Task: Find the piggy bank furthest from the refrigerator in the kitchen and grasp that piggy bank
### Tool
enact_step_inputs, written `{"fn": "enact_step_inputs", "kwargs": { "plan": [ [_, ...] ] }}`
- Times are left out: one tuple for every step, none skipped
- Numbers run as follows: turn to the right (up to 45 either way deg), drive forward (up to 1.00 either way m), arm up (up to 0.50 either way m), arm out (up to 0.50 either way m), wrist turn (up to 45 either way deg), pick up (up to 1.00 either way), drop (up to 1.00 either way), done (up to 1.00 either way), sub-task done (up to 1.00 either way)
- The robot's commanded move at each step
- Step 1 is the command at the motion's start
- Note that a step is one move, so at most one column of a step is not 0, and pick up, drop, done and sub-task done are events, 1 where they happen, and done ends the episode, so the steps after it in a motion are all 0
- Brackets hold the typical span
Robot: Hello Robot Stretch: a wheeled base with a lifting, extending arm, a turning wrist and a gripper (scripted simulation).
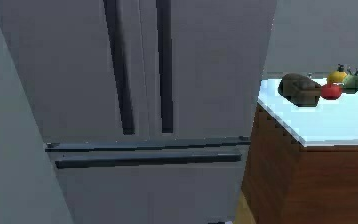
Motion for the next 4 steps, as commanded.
{"fn": "enact_step_inputs", "kwargs": {
  "plan": [
    [-15.0, 0.00, 0.00, 0.00, 0.0, 0.00, 0.00, 0.00, 0.00],
    [0.0, 0.20, 0.00, 0.00, 0.0, 0.00, 0.00, 0.00, 0.00],
    [45.0, 0.00, 0.00, 0.00, 0.0, 0.00, 0.00, 0.00, 0.00],
    [45.0, 0.00, 0.00, 0.00, 0.0, 0.00, 0.00, 0.00, 0.00]
  ]
}}
